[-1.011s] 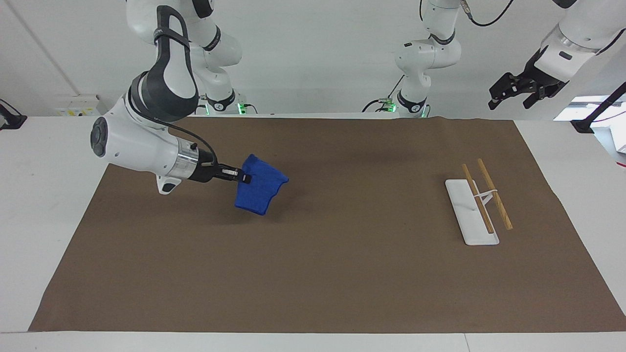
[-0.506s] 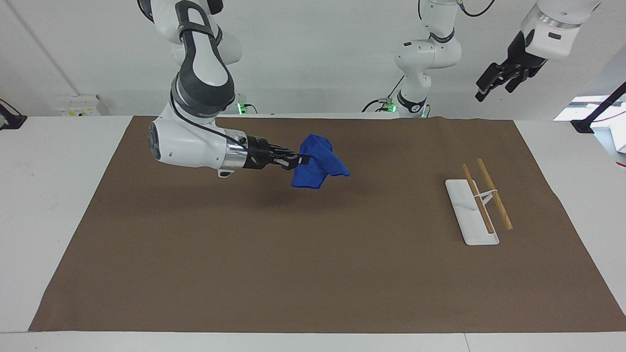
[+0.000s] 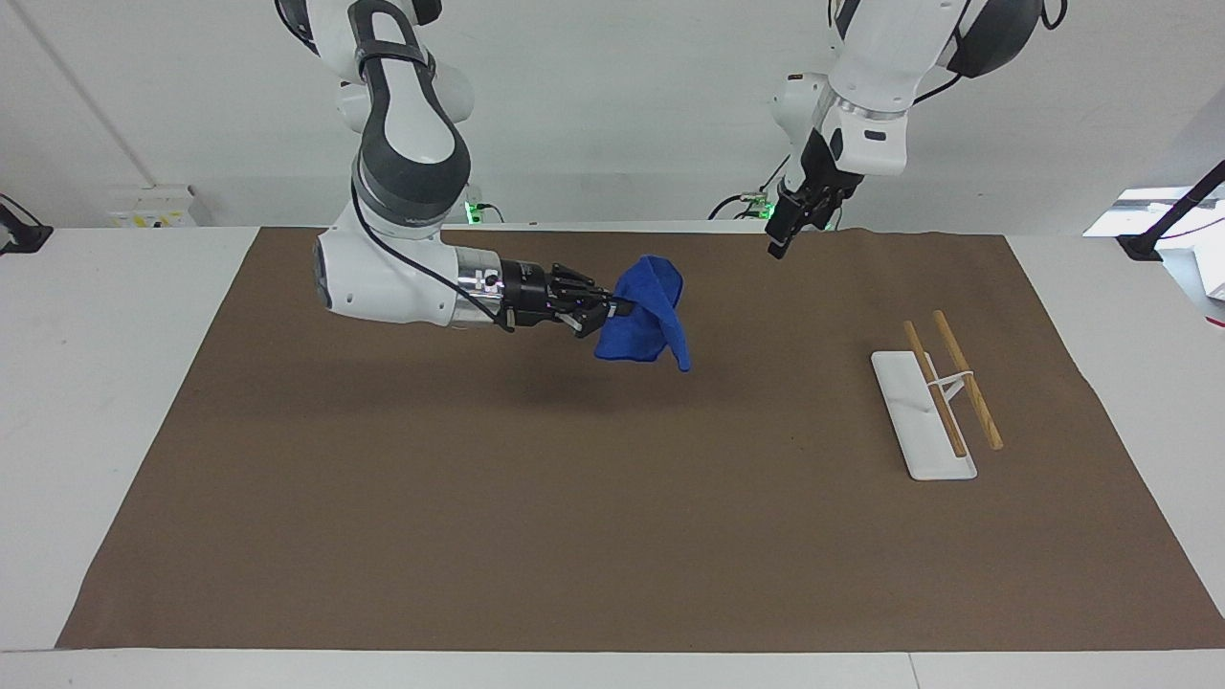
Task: Right arm passes towel to left arm to hang
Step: 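Carry the towel toward center while the left gripper reaches toward it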
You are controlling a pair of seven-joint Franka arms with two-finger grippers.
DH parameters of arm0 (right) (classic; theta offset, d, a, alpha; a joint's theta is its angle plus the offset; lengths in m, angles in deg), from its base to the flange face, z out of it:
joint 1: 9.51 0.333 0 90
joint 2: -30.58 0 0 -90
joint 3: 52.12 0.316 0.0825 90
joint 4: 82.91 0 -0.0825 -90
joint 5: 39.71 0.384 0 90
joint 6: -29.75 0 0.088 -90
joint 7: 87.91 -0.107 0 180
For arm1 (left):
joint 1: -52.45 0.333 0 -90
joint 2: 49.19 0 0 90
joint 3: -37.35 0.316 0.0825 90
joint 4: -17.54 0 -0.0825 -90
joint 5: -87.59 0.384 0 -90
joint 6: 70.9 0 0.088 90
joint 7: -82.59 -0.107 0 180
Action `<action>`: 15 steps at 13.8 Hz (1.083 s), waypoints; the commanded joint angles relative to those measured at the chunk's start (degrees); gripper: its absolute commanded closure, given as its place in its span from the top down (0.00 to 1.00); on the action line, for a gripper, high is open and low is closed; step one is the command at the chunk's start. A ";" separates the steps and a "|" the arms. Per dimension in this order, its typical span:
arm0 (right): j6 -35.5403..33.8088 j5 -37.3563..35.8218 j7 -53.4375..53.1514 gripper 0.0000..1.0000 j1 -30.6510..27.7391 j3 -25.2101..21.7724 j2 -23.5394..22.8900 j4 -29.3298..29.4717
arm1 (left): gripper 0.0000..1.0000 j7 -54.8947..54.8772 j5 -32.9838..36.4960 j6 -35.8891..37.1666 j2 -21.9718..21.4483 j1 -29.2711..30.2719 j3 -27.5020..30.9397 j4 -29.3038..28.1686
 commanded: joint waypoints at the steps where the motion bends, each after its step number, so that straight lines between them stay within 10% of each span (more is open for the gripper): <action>1: 2.19 1.44 -0.88 0.01 2.36 0.00 1.75 -2.37 | 1.00 1.87 -1.41 -3.15 4.07 -0.86 0.95 2.56; 15: 2.19 1.35 -3.60 0.01 4.91 0.00 4.56 -3.52 | 0.97 11.45 -0.18 -4.40 15.52 -5.17 0.95 10.13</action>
